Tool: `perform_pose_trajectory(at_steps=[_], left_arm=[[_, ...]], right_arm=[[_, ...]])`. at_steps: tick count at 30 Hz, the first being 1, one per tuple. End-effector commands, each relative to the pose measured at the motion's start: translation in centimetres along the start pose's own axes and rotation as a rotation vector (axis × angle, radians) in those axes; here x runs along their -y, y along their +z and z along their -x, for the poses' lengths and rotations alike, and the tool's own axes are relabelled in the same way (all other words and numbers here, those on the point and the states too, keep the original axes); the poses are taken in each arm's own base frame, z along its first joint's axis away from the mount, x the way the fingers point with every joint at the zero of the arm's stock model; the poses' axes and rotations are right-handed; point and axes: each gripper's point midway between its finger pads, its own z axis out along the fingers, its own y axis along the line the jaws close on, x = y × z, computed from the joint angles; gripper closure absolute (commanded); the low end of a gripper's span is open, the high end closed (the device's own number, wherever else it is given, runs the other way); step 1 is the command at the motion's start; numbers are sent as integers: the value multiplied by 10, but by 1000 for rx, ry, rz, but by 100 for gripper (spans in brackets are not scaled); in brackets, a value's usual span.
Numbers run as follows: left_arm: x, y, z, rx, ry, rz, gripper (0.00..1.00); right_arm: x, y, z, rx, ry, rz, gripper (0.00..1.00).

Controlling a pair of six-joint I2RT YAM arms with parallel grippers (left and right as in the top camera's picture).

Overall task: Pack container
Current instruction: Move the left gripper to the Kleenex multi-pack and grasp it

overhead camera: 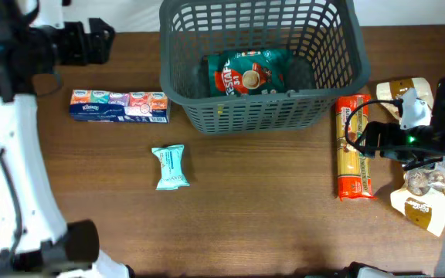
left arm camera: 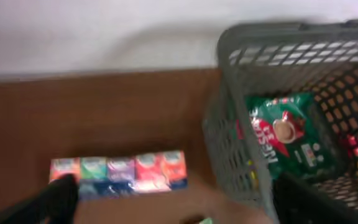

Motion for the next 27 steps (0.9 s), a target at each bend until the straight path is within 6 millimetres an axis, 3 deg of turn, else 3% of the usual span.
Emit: perform_pose_trajectory(at_steps=[1, 3, 8, 11, 12, 15, 20, 27], left_arm=[[-35, 28, -26, -107, -388, 162, 18], [-55, 46, -42, -150, -588, 269, 18], [-79, 99, -68, -188, -975, 413, 15], [-83, 133, -90, -230, -1150, 481, 3], [-85, 143, -97, -245, -1188, 504, 3], [-88, 172, -120, -302, -1260, 558, 0], [-100, 201, -150, -369, -1276, 628, 1], [-117, 220, -176, -384, -1321, 740, 1]], right_arm=[[-1, -4, 4, 15, -4, 11, 1], [-1, -4, 4, 15, -4, 11, 1], [-1, -4, 4, 14, -4, 11, 1], [-1, -4, 4, 14, -4, 11, 1], [-1, -4, 4, 14, -4, 11, 1], [-2, -4, 3, 11, -3, 12, 1], [-2, -4, -1, -6, 1, 13, 1], [-2, -4, -6, -25, 6, 15, 1]])
